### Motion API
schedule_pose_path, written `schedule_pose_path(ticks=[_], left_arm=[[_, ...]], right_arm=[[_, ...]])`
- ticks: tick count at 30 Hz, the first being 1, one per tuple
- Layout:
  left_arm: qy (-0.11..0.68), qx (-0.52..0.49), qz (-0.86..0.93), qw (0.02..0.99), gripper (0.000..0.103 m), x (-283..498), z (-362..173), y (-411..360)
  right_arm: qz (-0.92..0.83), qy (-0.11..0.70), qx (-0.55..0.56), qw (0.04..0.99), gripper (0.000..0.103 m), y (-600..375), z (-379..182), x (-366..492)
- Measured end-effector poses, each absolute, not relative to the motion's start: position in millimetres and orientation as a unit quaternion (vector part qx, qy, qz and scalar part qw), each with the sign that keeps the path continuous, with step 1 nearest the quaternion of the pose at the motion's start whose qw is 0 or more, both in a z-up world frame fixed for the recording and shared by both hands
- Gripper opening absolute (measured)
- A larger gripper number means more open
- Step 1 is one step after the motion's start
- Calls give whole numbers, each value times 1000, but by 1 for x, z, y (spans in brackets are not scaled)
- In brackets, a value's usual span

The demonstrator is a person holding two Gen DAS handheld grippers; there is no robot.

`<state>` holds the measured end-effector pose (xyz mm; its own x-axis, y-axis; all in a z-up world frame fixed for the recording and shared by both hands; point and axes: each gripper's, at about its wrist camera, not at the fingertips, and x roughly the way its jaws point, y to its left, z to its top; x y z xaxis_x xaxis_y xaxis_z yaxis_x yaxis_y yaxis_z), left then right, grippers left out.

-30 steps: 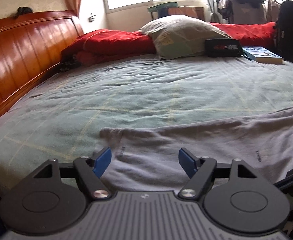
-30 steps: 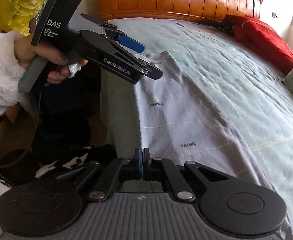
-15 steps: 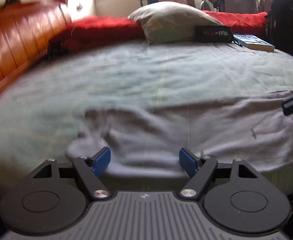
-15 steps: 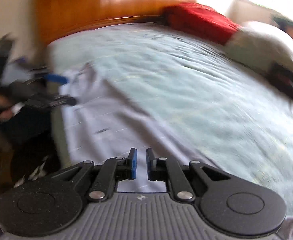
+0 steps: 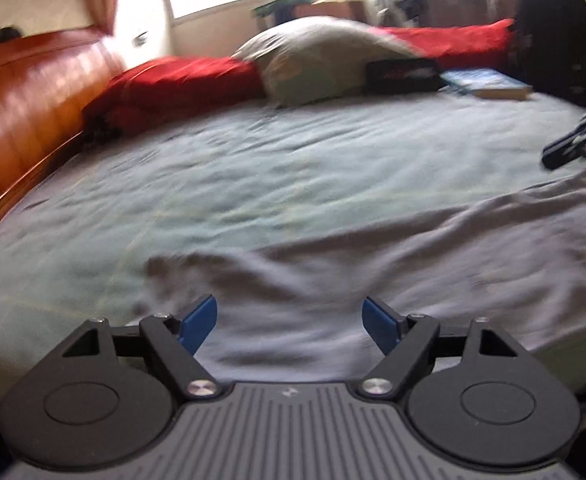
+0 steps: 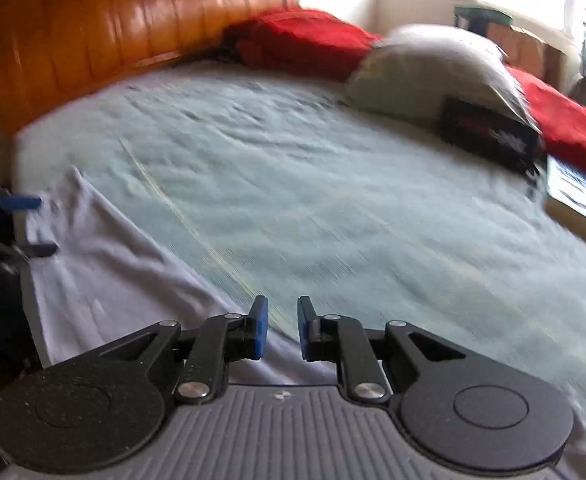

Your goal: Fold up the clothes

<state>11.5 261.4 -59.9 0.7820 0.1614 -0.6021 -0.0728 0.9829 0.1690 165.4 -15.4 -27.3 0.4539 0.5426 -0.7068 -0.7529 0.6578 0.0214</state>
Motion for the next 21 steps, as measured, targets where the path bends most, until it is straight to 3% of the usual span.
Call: schedule_pose_path(ticks=[5, 8, 10, 17, 21], left_arm=[[316, 73, -5, 946, 81, 24, -58, 224], [349, 90, -21, 933, 81, 35, -75, 202], [354, 85, -18, 931, 81, 34, -84, 198], [347, 50, -14, 937, 81, 22, -70, 213], [329, 46, -33, 943, 81, 26, -65, 205]], right_arm=[[366, 395, -138, 831, 19, -19, -46, 161], [346, 390, -133, 843, 19, -12, -60, 173], [324, 370, -138, 860, 26, -12, -64, 184], [298, 360, -106, 878, 29, -52, -30, 176], [283, 409, -69, 865, 34, -70, -35, 173]])
